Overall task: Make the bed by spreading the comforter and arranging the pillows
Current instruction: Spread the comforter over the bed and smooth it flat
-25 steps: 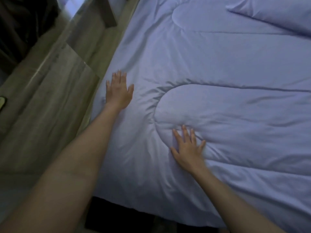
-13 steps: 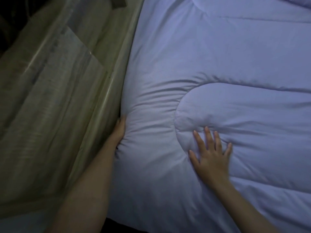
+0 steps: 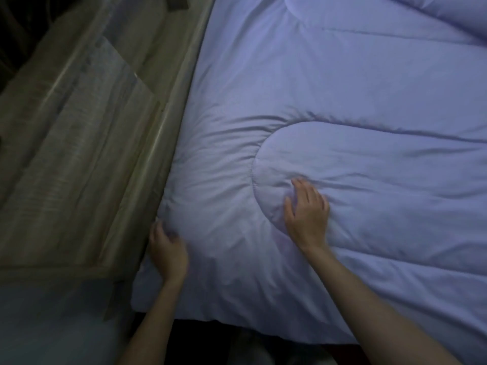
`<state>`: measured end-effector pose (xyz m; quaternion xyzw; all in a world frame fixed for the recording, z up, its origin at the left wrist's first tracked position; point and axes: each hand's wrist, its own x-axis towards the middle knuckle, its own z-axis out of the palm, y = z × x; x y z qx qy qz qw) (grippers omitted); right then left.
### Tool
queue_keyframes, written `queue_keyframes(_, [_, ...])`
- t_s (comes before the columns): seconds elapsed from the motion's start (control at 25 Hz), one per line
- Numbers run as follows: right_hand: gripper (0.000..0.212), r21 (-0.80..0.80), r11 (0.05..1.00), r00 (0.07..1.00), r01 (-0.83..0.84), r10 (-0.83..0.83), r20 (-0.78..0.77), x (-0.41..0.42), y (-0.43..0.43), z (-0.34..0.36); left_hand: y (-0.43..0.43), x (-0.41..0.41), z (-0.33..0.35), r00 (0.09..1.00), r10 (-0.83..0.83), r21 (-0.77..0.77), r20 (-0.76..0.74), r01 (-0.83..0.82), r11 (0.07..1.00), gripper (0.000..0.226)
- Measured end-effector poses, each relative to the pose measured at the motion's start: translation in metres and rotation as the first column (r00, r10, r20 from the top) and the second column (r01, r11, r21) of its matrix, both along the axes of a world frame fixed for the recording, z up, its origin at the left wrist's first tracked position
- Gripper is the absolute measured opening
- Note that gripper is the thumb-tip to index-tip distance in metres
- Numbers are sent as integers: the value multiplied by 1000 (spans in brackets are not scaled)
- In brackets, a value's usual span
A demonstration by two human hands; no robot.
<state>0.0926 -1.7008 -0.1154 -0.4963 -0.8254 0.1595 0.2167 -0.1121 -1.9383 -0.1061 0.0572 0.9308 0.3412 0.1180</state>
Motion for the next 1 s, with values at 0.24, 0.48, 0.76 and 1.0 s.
queue_keyframes(0.24, [67, 27, 990, 967, -137, 128, 220, 67, 17, -24, 152, 108, -1, 644, -678, -107, -356, 692, 714, 56])
queue_keyframes(0.48, [66, 4, 957, 942, 289, -285, 179, 248, 40, -22, 167, 167, -8, 326, -867, -327, -377, 829, 454, 63])
queue_keyframes(0.76, [71, -178, 600, 623, 780, -718, 312, 397, 60, -14, 72, 81, 25, 718, -646, -313, -259, 571, 759, 74])
queue_keyframes(1.0, [69, 47, 962, 946, -268, 253, 204, 190, -12, -23, 122, 116, 69, 960, -247, -255, -133, 208, 944, 68])
